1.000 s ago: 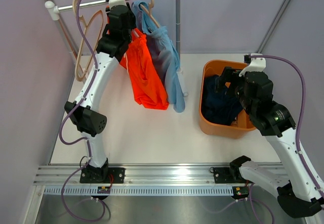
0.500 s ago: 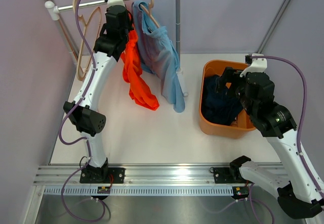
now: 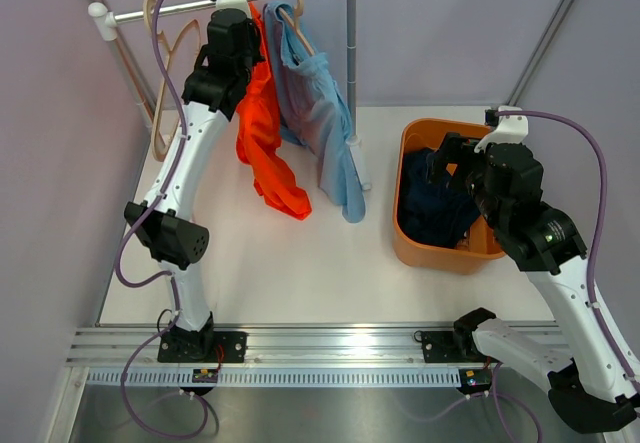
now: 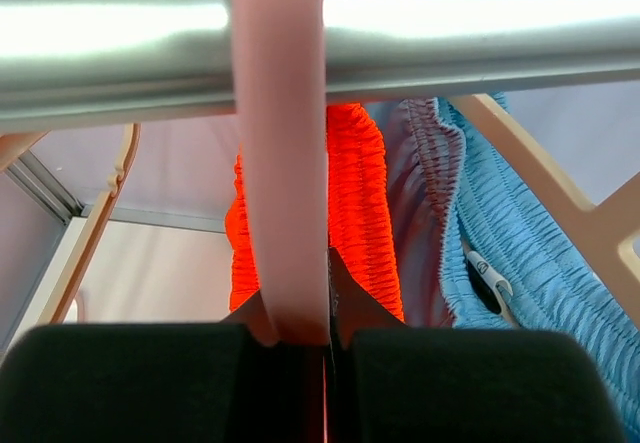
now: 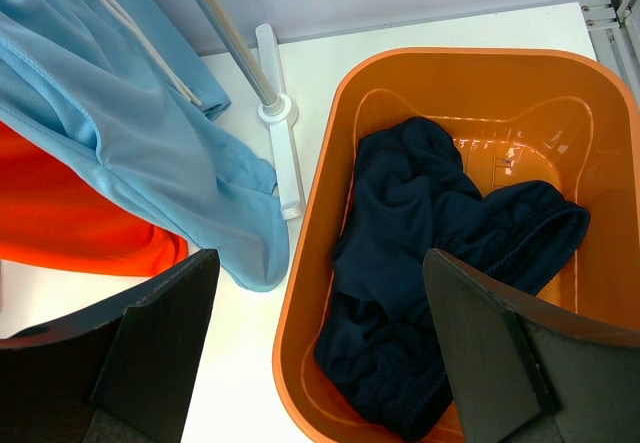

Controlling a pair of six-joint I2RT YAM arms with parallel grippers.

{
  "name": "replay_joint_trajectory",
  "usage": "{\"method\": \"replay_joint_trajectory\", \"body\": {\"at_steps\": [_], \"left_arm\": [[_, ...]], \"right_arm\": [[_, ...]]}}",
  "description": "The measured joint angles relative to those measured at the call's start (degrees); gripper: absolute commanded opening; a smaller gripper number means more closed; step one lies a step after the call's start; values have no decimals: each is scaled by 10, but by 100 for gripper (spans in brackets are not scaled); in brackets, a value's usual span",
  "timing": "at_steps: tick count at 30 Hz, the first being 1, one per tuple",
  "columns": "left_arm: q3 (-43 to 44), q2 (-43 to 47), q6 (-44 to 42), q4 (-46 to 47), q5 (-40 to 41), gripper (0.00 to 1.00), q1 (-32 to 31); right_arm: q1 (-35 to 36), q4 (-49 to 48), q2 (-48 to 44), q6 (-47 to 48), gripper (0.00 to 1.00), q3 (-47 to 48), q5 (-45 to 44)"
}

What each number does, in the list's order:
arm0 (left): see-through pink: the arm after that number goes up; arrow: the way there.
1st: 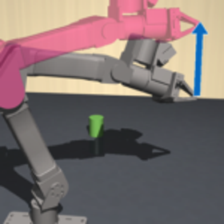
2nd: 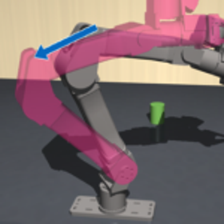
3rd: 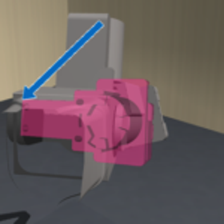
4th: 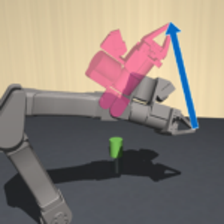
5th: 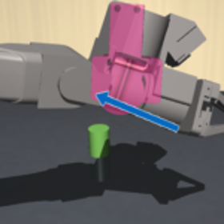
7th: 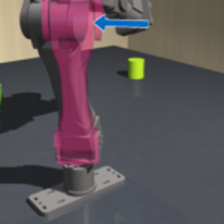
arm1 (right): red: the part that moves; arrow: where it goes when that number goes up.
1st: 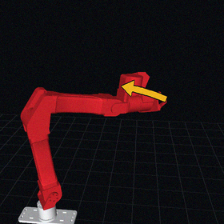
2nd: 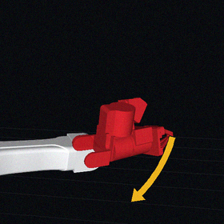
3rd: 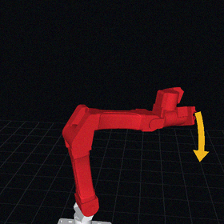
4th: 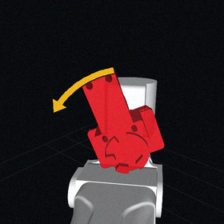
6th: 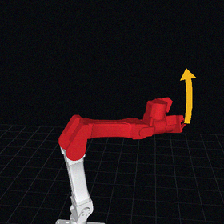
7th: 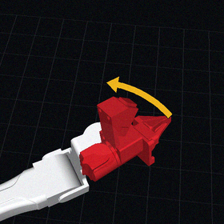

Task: Remove the shorts from the hanger

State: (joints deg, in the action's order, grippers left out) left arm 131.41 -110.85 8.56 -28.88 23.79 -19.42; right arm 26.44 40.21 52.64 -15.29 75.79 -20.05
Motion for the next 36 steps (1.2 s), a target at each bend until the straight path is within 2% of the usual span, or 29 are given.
{"method": "replay_joint_trajectory", "body": {"at_steps": [10,24,29,36], "left_arm": [[24,14,-18,-49,-20,0,0],[18,104,-26,-163,-48,0,-7],[-24,163,-28,-209,-47,0,-36],[-135,267,-27,-257,-48,0,-125]], "right_arm": [[0,0,0,0,92,0,0],[0,-1,0,-5,91,-1,2],[0,-1,4,-7,87,-1,33],[2,-8,35,-19,80,9,152]]}}
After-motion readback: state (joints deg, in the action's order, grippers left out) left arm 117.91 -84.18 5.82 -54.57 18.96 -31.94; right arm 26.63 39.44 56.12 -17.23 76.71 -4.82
